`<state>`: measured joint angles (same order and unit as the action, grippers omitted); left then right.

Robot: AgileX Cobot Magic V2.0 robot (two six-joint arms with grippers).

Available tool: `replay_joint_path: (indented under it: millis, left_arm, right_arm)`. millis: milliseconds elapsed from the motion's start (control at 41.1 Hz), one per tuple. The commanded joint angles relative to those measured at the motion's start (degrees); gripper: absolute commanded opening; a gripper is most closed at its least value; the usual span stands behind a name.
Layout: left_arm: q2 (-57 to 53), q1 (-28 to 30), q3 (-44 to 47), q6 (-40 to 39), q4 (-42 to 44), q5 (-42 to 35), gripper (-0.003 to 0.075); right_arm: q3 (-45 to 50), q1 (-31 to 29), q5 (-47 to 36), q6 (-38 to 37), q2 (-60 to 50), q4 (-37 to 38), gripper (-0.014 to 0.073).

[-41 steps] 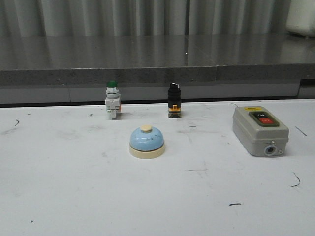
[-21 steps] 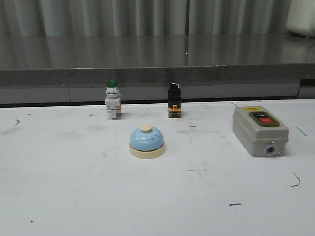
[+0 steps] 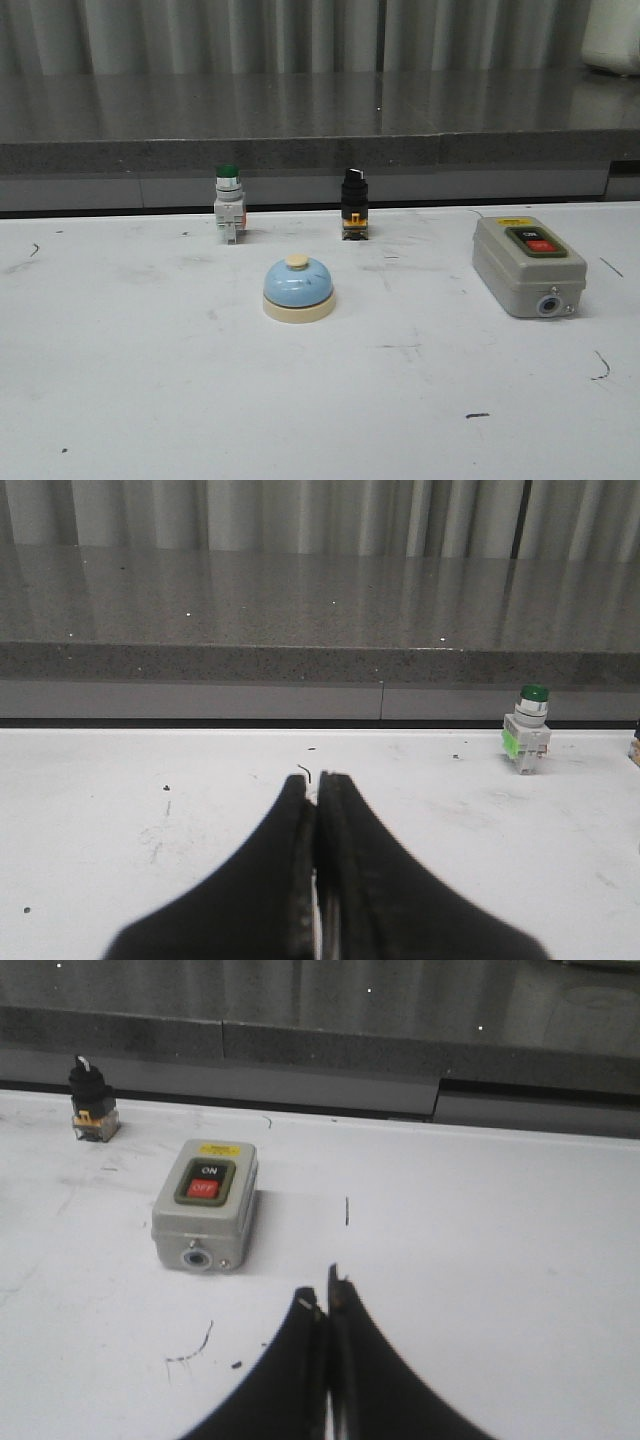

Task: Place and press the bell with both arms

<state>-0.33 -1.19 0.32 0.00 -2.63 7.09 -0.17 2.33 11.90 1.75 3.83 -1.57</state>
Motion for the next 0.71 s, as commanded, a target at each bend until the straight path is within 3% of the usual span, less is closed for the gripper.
replay_joint_path:
  millis: [0,682]
  left_arm:
    - [-0.9,0.1,1.2,-0.7,0.0,-5.0,-0.0020]
    - [-0.9,0.1,1.2,-0.7,0.0,-5.0,-0.0020]
  right_arm:
    - [1.6,-0.3,-5.9,0.5,-2.7,0.7,-0.0071]
    - [1.4,-0.3,-4.7,0.5,-5.4,0.7,-0.0071]
